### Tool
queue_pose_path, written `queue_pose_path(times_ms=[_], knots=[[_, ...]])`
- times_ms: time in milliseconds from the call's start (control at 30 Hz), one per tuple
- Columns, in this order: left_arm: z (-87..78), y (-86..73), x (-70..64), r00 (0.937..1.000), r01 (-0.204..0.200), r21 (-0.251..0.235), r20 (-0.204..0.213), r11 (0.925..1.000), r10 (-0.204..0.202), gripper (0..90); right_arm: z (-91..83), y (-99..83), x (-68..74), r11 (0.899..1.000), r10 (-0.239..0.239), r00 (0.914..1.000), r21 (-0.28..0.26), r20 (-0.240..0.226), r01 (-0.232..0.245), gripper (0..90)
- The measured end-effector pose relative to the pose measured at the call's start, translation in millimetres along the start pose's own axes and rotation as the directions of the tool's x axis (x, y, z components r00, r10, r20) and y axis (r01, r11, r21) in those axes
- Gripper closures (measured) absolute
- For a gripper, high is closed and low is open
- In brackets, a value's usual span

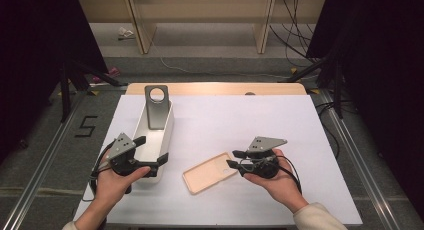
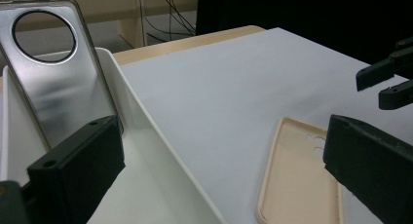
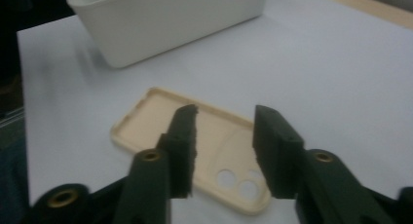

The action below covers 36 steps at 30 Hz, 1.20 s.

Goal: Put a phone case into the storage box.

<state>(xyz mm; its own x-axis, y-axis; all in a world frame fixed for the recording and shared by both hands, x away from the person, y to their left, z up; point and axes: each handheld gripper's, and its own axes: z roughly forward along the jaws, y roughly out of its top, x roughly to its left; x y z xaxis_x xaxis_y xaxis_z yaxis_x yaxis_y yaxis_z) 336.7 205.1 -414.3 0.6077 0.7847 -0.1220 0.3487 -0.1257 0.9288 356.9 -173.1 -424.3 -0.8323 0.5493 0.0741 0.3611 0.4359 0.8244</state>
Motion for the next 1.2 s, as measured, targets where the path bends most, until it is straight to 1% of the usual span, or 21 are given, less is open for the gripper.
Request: queue_pose_path(times_ms=[33,67,100,133,167,200,233,267,300,333,533,667,700,800,833,867,900,967,1067,1100,1200], knots=[[-0.1,0.1,0.0,1.0,0.0,0.0,0.0,1.0,0.0,0.9,1.6,0.6,1.8,1.0,-0.001,0.9999,0.013,-0.016,0.001,68.1],[-0.1,0.2,0.0,1.0,0.0,-0.001,0.0,1.0,0.0,0.9,3.6,1.1,4.0,1.0,-0.007,0.9998,0.028,-0.016,0.008,73.7],[0.0,0.3,0.1,1.0,0.001,-0.002,0.0,1.0,-0.001,0.9,8.5,1.3,7.7,0.998,-0.007,0.9994,0.055,-0.034,0.009,81.2],[0.2,0.3,0.2,1.0,0.001,-0.003,0.0,1.0,-0.001,0.9,8.5,1.3,7.7,0.998,-0.007,0.9994,0.055,-0.034,0.009,81.2],[0.5,0.4,0.3,1.0,0.001,-0.002,0.001,1.0,-0.001,0.9,13.5,1.0,10.3,0.995,-0.008,0.9992,0.097,-0.038,0.012,85.1],[0.7,0.3,0.5,1.0,0.002,-0.002,0.001,1.0,-0.002,0.9,13.5,1.0,10.3,0.995,-0.008,0.9992,0.097,-0.038,0.012,85.1],[0.9,0.2,0.6,1.0,0.003,-0.001,-0.001,1.0,-0.003,1.0,18.5,0.0,12.4,0.991,0.001,0.999,0.136,-0.044,0.005,88.1],[0.9,0.1,0.6,1.0,0.003,-0.001,-0.001,1.0,-0.003,1.0,18.5,0.0,12.4,0.991,0.001,0.999,0.136,-0.044,0.005,88.1],[0.8,0.0,0.8,1.0,0.003,-0.001,-0.001,1.0,-0.003,1.0,20.7,-0.3,13.3,0.987,0.009,0.9988,0.158,-0.049,-0.001,90.0],[0.7,0.1,0.8,1.0,0.004,-0.001,-0.002,1.0,-0.004,1.0,20.7,-0.3,13.3,0.987,0.009,0.9988,0.158,-0.049,-0.001,90.0],[1.0,0.4,0.2,1.0,0.002,-0.002,-0.002,1.0,-0.002,1.2,29.1,-3.1,16.7,0.975,0.045,0.998,0.222,-0.045,-0.034,90.0],[0.8,0.6,0.0,1.0,0.001,-0.003,-0.001,1.0,-0.001,1.3,37.1,-1.3,23.0,0.971,0.038,0.9976,0.237,-0.059,-0.023,90.0],[0.6,0.7,0.2,1.0,0.001,-0.004,-0.001,1.0,-0.001,1.2,45.8,0.2,28.8,0.967,0.03,0.9969,0.253,-0.073,-0.011,90.0],[0.6,0.6,0.3,1.0,0.002,-0.004,0.0,1.0,-0.002,1.3,53.4,1.2,33.2,0.963,0.029,0.9963,0.27,-0.081,-0.006,90.0],[0.8,0.4,0.2,1.0,0.002,-0.003,0.001,1.0,-0.002,1.3,61.7,2.3,37.0,0.959,0.024,0.9958,0.283,-0.088,0.002,90.0],[0.8,0.4,0.2,1.0,0.002,-0.003,0.001,1.0,-0.002,1.3,61.7,2.3,37.0,0.959,0.024,0.9958,0.283,-0.088,0.002,90.0],[0.7,0.6,0.1,1.0,0.001,-0.003,0.002,1.0,-0.001,1.3,68.9,3.9,40.1,0.956,0.019,0.9952,0.295,-0.096,0.01,90.0],[0.7,0.6,0.0,1.0,0.001,-0.004,0.002,1.0,-0.001,1.3,72.1,4.8,41.4,0.955,0.018,0.995,0.297,-0.098,0.012,90.0],[1.1,0.2,0.3,1.0,0.002,-0.002,0.002,1.0,-0.002,1.3,82.1,6.2,45.3,0.947,0.009,0.9952,0.319,-0.097,0.023,90.0],[1.1,0.2,0.3,1.0,0.002,-0.002,0.002,1.0,-0.002,1.3,82.1,6.2,45.3,0.947,0.009,0.9952,0.319,-0.097,0.023,90.0],[1.2,0.2,-0.3,1.0,0.001,-0.001,0.003,1.0,-0.001,1.3,89.5,5.9,48.5,0.938,0.001,0.9951,0.344,-0.099,0.033,90.0]])
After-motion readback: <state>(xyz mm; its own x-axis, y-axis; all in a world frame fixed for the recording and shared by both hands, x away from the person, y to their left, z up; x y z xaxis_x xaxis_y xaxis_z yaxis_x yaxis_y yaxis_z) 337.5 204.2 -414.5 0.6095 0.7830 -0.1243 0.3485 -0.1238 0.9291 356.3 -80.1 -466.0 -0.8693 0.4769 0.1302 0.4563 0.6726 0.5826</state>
